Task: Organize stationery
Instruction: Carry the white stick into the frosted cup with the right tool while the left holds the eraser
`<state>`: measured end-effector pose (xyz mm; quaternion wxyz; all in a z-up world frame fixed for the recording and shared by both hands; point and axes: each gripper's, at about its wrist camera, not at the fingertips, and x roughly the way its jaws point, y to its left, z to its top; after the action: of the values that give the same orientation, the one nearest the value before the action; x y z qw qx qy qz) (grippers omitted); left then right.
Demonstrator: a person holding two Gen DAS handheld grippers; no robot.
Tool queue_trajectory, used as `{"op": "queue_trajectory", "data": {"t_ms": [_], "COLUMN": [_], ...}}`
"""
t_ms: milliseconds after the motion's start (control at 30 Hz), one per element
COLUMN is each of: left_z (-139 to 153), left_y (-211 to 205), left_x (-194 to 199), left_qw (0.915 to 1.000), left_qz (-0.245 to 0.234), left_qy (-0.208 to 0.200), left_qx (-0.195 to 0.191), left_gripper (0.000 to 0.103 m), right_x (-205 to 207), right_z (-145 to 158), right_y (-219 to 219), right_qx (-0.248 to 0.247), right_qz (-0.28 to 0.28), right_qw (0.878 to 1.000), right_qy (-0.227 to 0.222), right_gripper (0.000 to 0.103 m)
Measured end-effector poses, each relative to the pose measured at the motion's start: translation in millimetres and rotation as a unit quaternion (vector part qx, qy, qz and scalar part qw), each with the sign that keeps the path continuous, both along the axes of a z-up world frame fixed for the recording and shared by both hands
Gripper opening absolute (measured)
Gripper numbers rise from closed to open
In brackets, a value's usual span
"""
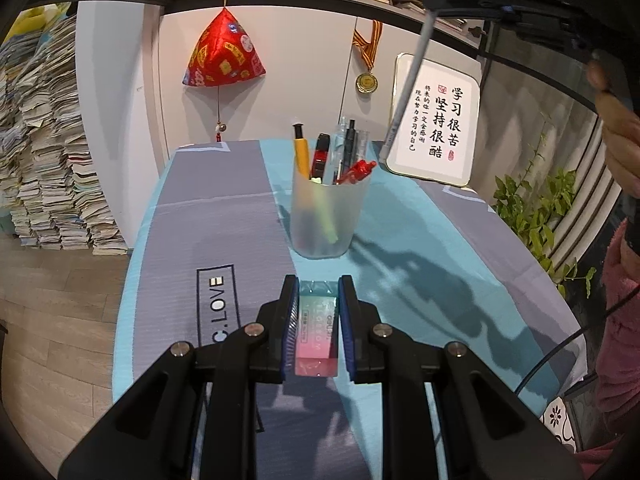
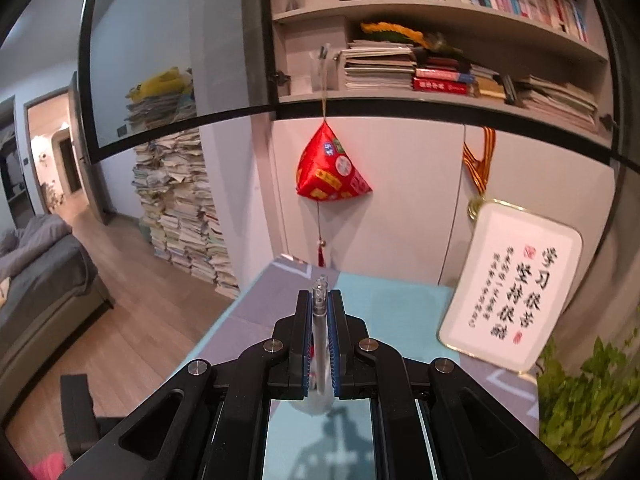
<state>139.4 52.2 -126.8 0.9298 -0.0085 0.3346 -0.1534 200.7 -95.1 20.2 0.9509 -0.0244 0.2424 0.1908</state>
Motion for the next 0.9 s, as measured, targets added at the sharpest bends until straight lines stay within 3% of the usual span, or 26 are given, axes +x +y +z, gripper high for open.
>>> {"op": "queue_trajectory", "data": {"t_ms": [333,900], "left_z": [-2.1,-5.5], "left_y": [8.7,5.0], "left_x": [3.1,5.9], "left_qw": [1.0,0.9999], "left_qz": [0.007,0.005], "left_qy": [0.002,0.011], "left_qx": [-0.006,-0.004], "left_gripper": [0.018,0.018], "right_x": [17.1,42.6], "right_z": [-20.8,-63.0], "right_y": [14.8,16.0], "right_qx": [-0.015,-0.016], "right_qz": [-0.009,-0.003], "right_qw": [1.0,0.996], "right_qy": [0.014,0.092], "right_gripper": [0.008,0.008]}}
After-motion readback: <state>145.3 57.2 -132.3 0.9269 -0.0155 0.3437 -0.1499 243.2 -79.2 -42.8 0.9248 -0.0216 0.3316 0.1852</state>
